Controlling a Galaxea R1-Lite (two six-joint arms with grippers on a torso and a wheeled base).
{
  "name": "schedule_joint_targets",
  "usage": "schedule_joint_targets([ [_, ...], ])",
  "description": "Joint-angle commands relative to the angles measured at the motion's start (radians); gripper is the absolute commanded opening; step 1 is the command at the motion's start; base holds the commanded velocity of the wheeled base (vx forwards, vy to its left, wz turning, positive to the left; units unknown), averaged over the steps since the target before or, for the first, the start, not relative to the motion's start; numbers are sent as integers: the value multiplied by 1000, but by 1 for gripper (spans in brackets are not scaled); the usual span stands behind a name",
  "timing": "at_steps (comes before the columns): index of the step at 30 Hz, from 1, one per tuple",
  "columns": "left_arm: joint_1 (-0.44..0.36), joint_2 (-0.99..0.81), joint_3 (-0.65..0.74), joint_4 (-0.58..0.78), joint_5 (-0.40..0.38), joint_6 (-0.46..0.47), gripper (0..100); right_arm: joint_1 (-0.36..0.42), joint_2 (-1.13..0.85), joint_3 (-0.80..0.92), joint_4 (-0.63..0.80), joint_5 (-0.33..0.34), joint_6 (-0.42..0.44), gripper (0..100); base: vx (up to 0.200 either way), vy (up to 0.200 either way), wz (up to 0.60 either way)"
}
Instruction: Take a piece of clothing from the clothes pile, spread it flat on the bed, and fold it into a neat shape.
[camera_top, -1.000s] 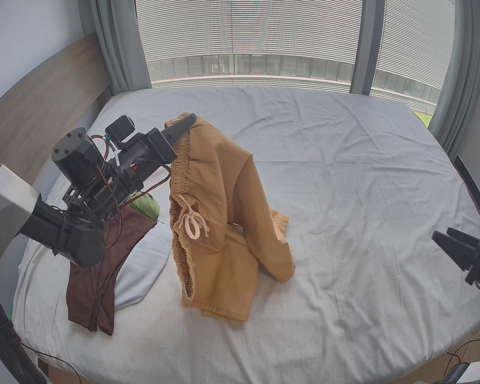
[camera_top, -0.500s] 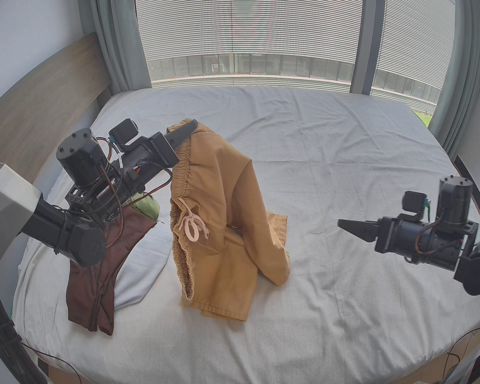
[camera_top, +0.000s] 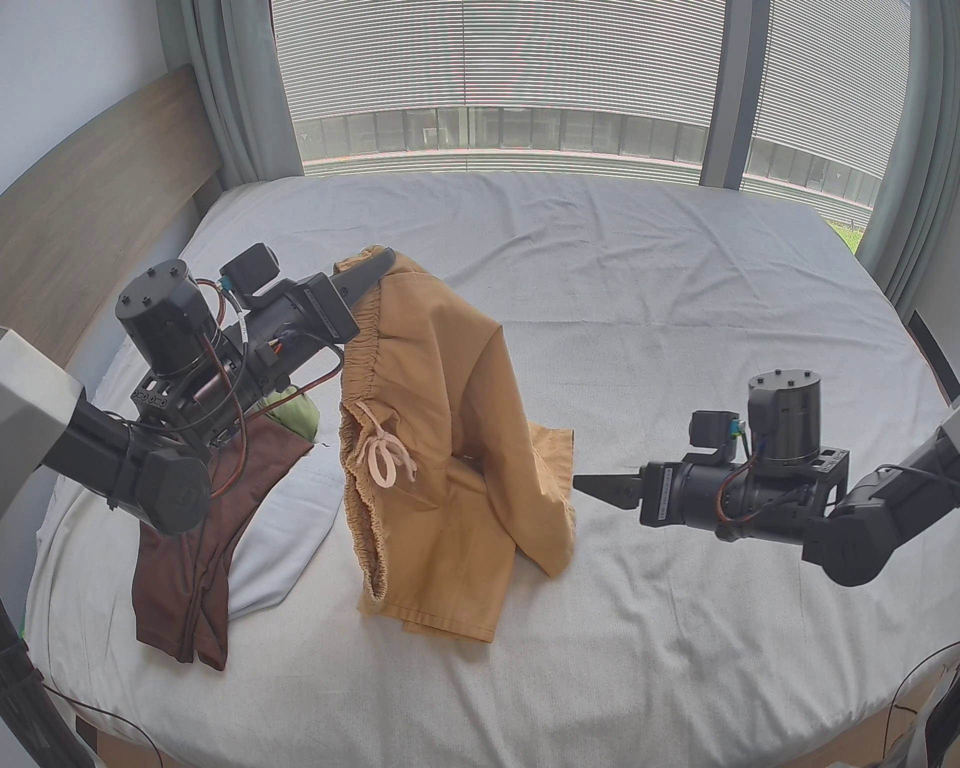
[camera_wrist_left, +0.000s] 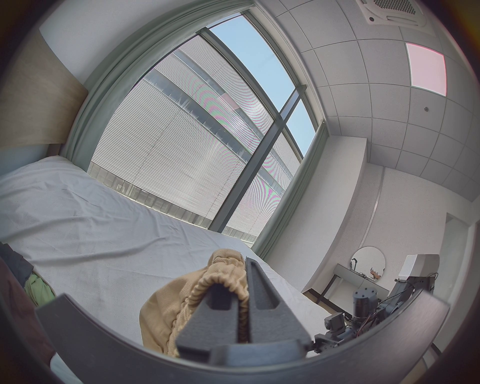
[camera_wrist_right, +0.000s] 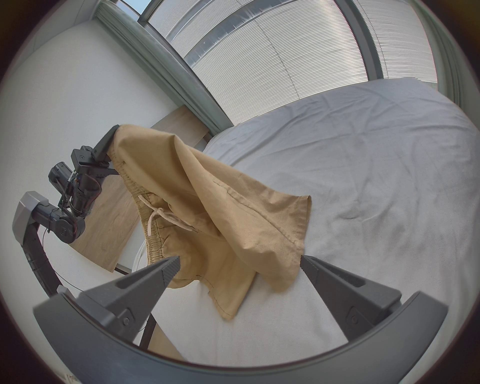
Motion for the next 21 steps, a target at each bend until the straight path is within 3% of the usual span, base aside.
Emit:
schedule_joint_targets([
  [1, 6, 2, -2, 0, 0, 3, 0, 44, 126, -71, 3, 1, 26, 100, 0, 0, 0],
  [21, 26, 0, -10, -2, 3, 5, 0, 138, 395, -209, 15, 0, 41, 100, 0, 0, 0],
])
